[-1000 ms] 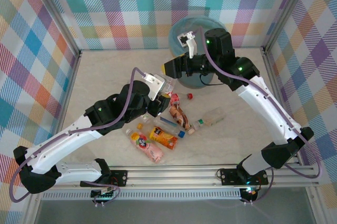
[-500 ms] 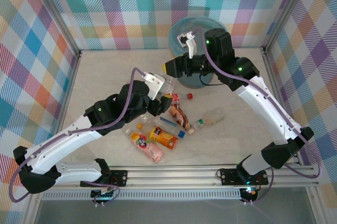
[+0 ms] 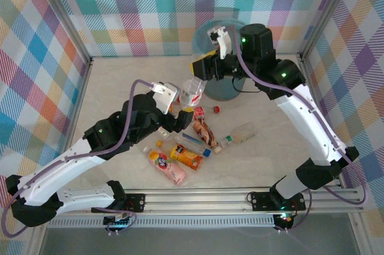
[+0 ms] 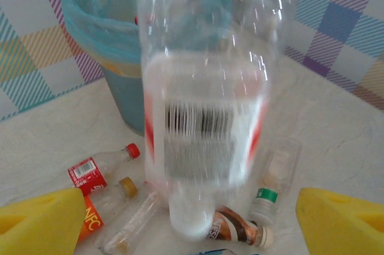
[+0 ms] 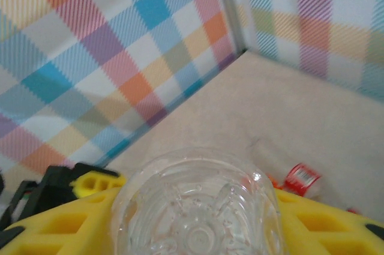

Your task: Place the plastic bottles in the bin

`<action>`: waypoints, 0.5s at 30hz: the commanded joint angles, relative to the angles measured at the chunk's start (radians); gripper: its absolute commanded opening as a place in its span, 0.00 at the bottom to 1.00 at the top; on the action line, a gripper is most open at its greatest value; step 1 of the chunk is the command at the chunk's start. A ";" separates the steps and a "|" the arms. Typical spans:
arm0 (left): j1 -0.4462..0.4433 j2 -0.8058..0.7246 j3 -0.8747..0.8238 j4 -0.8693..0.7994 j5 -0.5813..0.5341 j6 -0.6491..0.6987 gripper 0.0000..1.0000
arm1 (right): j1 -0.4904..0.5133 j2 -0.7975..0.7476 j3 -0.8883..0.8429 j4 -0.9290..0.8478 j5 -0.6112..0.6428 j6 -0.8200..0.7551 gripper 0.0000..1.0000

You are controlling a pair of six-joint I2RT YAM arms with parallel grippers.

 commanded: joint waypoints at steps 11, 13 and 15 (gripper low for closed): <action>-0.008 -0.007 0.059 0.089 0.034 -0.089 0.90 | -0.107 0.214 0.322 0.149 0.571 -0.344 0.54; -0.008 -0.002 0.062 0.086 0.027 -0.098 0.90 | -0.121 0.280 0.383 0.148 0.625 -0.358 0.54; -0.008 -0.001 0.057 0.081 0.012 -0.107 0.90 | -0.139 0.361 0.446 0.130 0.670 -0.365 0.54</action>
